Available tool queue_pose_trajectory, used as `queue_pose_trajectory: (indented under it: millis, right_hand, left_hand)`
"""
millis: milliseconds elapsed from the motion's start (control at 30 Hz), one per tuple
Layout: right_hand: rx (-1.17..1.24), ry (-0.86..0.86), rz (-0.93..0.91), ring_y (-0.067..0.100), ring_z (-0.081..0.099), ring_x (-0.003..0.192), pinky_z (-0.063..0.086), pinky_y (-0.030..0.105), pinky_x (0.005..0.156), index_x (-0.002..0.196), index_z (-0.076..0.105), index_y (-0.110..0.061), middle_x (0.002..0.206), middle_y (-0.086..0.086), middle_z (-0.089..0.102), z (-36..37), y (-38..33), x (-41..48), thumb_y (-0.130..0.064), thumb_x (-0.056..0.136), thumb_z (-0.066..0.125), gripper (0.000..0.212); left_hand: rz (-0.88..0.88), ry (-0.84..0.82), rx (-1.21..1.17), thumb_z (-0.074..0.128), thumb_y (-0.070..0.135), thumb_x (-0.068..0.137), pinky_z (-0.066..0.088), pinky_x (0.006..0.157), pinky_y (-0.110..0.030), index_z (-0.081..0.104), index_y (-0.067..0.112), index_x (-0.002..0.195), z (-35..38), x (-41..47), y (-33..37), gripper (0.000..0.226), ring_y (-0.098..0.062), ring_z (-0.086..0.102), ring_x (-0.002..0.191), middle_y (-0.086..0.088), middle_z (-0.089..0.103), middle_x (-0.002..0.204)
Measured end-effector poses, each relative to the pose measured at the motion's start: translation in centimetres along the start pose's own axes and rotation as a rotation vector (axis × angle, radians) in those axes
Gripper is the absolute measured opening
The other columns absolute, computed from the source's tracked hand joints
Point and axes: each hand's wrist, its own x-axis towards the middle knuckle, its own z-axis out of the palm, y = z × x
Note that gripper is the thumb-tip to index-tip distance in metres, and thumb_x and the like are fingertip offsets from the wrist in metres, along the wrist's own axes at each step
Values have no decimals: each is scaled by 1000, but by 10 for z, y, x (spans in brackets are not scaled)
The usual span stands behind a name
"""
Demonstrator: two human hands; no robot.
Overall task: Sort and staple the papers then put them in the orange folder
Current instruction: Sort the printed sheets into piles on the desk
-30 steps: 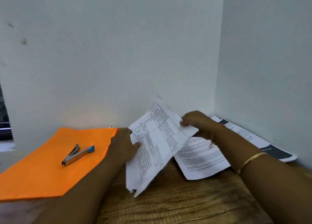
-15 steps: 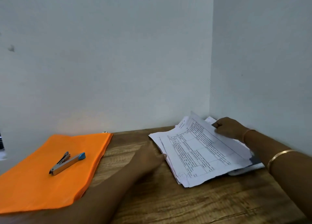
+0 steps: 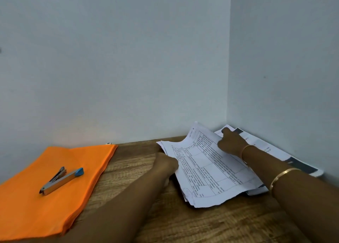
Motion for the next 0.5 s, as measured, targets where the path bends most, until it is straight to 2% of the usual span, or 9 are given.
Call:
queue_pose_trajectory:
  millis: [67, 133, 167, 233, 333, 433, 500]
  right_hand:
    - [50, 35, 8, 19, 46, 73, 34, 24, 64, 80, 40, -8, 72, 2, 43, 0, -7, -1, -5, 86, 45, 9]
    - [181, 82, 16, 17, 39, 58, 27, 24, 52, 63, 35, -10, 63, 4, 39, -2, -15, -1, 1, 83, 44, 24]
    - [277, 96, 17, 17, 36, 57, 25, 23, 52, 61, 35, -9, 63, 5, 39, -2, -20, -3, 4, 81, 44, 26]
    - [477, 121, 3, 20, 40, 65, 29, 23, 61, 71, 44, -6, 72, 9, 44, -4, -33, -7, 7, 82, 44, 17]
    - [687, 151, -60, 23, 51, 76, 40, 27, 66, 92, 57, -4, 84, 10, 55, -7, -57, -17, 4, 86, 47, 15]
    - [757, 218, -172, 19, 53, 77, 41, 27, 64, 97, 56, -7, 86, 4, 58, -5, -83, -29, 0, 88, 44, 17]
    - [775, 259, -243, 16, 52, 75, 40, 26, 62, 95, 53, -8, 85, 2, 57, -2, -96, -35, 0, 89, 42, 15]
  left_hand:
    - [46, 9, -25, 45, -1, 92, 52, 74, -33, 55, 2, 111, -5, -5, -3, 21, -24, 61, 93, -10, 63, 110]
    - [132, 67, -69, 44, 2, 92, 53, 65, -32, 54, 5, 111, -15, -10, -1, 22, -22, 63, 87, -8, 64, 104]
    - [193, 108, -84, 44, 3, 92, 51, 59, -29, 52, 6, 111, -22, -13, 3, 21, -19, 62, 82, -5, 63, 98]
    - [330, 198, -110, 44, 3, 93, 43, 51, -22, 45, 14, 110, -38, -19, 13, 20, -10, 57, 74, 5, 57, 87]
    - [561, 323, -53, 42, -2, 92, 41, 49, -10, 40, 16, 126, -59, -25, 24, 39, 2, 50, 73, 15, 49, 86]
    - [726, 448, -51, 39, -11, 88, 39, 54, 1, 38, 9, 134, -79, -27, 28, 50, -2, 50, 79, 7, 51, 100]
    - [810, 495, -61, 39, -12, 87, 40, 60, 0, 39, 9, 134, -91, -28, 30, 51, -8, 52, 88, -1, 52, 112]
